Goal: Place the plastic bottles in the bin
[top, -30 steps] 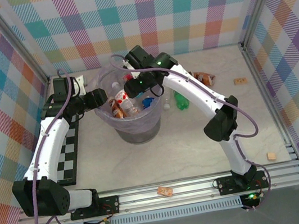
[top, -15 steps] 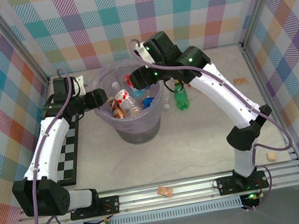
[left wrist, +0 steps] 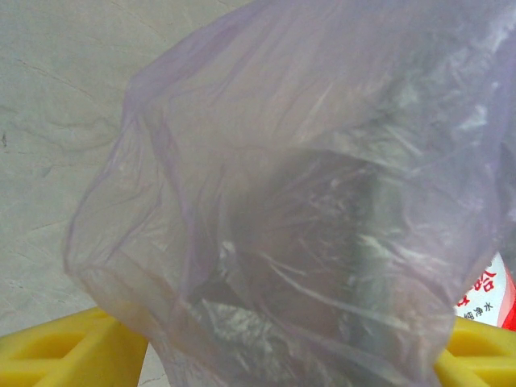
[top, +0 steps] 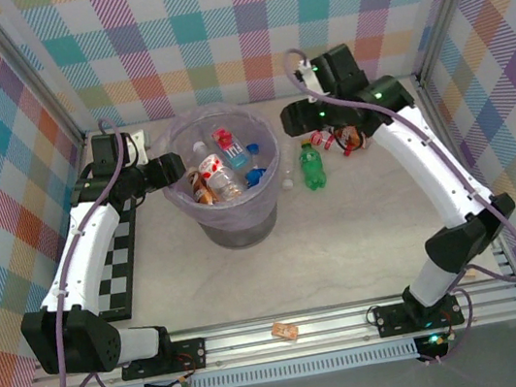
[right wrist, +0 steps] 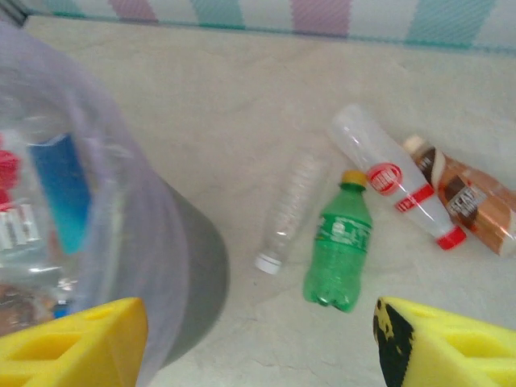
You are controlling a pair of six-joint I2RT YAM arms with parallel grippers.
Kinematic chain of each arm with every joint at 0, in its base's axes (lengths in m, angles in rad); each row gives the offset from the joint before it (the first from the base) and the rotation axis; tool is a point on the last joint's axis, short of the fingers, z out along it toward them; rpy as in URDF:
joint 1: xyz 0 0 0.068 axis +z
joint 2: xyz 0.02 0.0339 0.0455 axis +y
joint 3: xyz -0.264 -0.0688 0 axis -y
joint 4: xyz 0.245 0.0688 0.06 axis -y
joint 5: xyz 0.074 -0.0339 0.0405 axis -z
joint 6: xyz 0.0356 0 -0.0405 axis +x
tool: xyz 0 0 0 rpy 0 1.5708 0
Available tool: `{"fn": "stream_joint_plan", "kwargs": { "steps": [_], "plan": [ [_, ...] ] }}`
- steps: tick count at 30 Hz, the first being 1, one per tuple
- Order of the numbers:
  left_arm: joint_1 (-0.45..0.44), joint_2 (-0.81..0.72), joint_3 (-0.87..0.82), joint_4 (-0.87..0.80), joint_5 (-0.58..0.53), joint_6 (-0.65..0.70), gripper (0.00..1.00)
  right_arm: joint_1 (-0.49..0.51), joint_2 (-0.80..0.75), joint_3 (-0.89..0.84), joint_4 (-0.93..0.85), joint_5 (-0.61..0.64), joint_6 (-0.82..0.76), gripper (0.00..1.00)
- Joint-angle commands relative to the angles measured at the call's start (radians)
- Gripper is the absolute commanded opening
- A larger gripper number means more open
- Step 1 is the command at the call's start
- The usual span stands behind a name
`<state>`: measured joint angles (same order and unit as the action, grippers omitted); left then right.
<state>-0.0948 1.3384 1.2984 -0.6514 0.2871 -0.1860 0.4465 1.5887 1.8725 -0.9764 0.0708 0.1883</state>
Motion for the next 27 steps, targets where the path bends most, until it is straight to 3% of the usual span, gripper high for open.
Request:
{"fn": "stream_joint_plan", "kwargs": {
  "steps": [1,5,12,20,27],
  "plan": [
    [0.007,0.012,-0.013,-0.029,-0.017,0.023,0.70,-0.035,-0.009,-0.077,0.054,-0.070,0.029,0.74],
    [0.007,0.014,-0.013,-0.030,-0.020,0.023,0.70,-0.064,0.027,-0.162,0.091,-0.109,0.038,0.74],
    [0.007,0.015,-0.013,-0.031,-0.023,0.023,0.70,-0.078,0.156,-0.214,0.130,-0.056,0.053,0.76],
    [0.009,0.015,-0.010,-0.036,-0.028,0.029,0.70,-0.102,0.367,-0.182,0.165,-0.072,0.077,0.77],
    [0.009,0.016,-0.012,-0.036,-0.032,0.030,0.70,-0.126,0.505,-0.162,0.187,-0.070,0.095,0.72]
  ]
}}
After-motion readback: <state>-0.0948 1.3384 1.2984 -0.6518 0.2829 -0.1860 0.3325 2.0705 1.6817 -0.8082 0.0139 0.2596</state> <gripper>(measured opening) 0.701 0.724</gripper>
